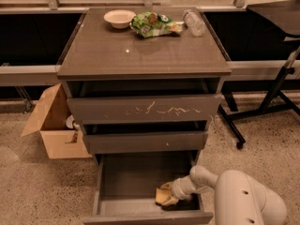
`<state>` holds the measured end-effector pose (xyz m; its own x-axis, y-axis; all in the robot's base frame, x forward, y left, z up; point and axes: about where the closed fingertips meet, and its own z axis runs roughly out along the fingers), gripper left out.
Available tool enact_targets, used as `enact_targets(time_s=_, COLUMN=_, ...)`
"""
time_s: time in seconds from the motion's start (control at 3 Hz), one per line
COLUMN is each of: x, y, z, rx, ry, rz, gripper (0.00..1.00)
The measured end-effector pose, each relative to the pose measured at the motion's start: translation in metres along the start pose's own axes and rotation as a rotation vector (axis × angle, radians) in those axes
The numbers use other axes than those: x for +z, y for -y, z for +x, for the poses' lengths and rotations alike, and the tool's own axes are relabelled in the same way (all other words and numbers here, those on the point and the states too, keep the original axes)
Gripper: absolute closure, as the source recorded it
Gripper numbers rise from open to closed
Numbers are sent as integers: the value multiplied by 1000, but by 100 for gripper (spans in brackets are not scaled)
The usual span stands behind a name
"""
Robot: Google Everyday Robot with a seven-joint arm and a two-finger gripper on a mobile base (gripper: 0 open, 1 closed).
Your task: Pick sponge from bottom drawer and place on counter
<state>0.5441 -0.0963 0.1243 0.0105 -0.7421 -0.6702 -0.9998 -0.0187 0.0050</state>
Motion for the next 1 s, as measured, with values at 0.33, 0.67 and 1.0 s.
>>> enact_targets(time_s=0.33, x=-12, y=-15, z=0, rx=-59, ry=-7, rz=-5, gripper=74)
enact_targets(time_s=0.67, x=-40, y=-28, z=-11, rx=-136, ry=46, rz=-6, gripper=95)
enact_targets(time_s=1.0, x=-76, y=-31, z=-29, rx=-226, ry=133, rz=-13, gripper=100)
